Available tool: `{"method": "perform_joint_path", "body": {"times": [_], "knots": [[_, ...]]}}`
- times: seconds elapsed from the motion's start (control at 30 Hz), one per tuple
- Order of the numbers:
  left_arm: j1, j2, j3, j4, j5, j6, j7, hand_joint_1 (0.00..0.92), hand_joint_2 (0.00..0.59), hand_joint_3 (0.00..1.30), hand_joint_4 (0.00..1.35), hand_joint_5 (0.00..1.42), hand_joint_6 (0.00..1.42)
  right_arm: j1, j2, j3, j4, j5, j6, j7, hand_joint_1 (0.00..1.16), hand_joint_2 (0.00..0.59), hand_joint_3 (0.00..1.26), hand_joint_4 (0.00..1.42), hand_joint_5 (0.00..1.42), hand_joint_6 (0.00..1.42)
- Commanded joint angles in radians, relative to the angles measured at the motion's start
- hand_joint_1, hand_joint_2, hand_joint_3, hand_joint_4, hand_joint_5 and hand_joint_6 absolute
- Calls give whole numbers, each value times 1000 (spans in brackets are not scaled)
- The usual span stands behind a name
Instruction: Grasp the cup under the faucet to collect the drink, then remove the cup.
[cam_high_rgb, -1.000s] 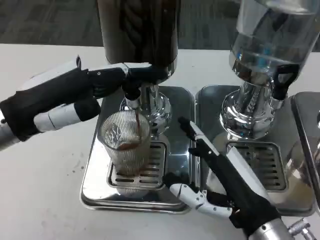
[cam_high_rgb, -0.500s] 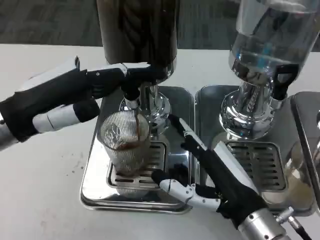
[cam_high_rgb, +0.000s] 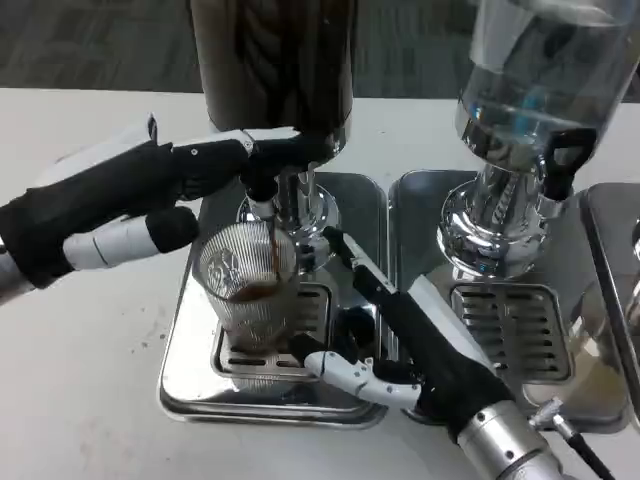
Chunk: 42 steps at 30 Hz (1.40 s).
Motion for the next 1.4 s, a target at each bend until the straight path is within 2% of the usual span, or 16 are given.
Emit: {"method": "perform_joint_path", "body": {"times": [0.03, 0.73, 1.4], "knots": [[20, 19, -8, -28, 7, -11, -9, 0, 67, 186, 76, 96, 74, -31, 15, 1, 24, -5, -6, -15, 545, 222, 0, 0, 0, 46], [35, 30, -5, -51, 1, -4, 9, 0, 66, 186, 76, 86, 85, -89, 36, 2, 81, 4, -10, -16, 547, 221, 0, 0, 0, 44], [49, 40, -2, -74, -4, -2, 22, 0, 76, 186, 76, 86, 89, -135, 57, 8, 136, -20, -13, -47, 547, 221, 0, 0, 0, 46]]}}
